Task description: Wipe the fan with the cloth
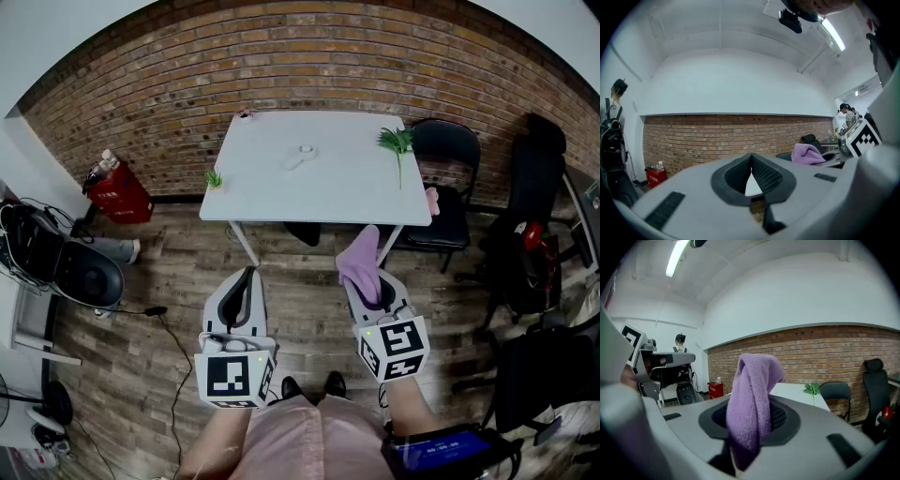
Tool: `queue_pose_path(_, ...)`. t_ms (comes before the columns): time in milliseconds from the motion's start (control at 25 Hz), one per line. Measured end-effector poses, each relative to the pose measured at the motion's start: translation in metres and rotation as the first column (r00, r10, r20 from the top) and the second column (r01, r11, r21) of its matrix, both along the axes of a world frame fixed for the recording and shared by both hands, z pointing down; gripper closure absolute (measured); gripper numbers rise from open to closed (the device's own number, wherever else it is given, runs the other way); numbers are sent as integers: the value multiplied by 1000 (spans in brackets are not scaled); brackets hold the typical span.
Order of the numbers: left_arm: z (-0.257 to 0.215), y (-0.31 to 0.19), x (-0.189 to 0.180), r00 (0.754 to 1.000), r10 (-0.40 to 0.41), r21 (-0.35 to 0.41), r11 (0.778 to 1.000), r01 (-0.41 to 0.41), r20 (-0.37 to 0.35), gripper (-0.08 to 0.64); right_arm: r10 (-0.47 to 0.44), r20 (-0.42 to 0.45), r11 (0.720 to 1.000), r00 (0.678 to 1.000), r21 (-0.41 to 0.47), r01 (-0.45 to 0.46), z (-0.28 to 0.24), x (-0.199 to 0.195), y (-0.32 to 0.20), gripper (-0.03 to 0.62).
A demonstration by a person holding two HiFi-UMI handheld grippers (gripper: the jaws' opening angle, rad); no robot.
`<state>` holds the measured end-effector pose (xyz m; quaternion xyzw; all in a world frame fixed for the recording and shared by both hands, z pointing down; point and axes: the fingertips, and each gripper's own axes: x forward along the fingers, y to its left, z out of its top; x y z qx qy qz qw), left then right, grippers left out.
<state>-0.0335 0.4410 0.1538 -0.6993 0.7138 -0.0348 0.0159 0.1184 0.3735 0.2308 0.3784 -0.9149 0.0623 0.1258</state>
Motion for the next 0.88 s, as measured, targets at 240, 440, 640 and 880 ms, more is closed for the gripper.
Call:
queue_pose_path(240, 3, -2, 7, 1000, -4, -10, 1000, 4, 0, 548, -7, 1, 1000, 1000, 0, 7, 1, 6, -1, 474)
queue_pose_path(440, 7, -6, 24, 1000, -10, -24, 1000, 10, 4, 548, -4, 27, 1000, 1000, 1, 4, -1, 23, -5, 472)
queue_pose_path(640, 11, -14, 46, 1000, -24, -35, 999, 25, 17, 548, -23, 39, 1000, 999, -13, 23, 1, 43, -19, 468)
queue_pose_path(880, 22, -22, 62, 998, -50, -72, 996, 52, 32, 548, -57, 24, 998, 998, -33, 58, 14, 57, -38, 468)
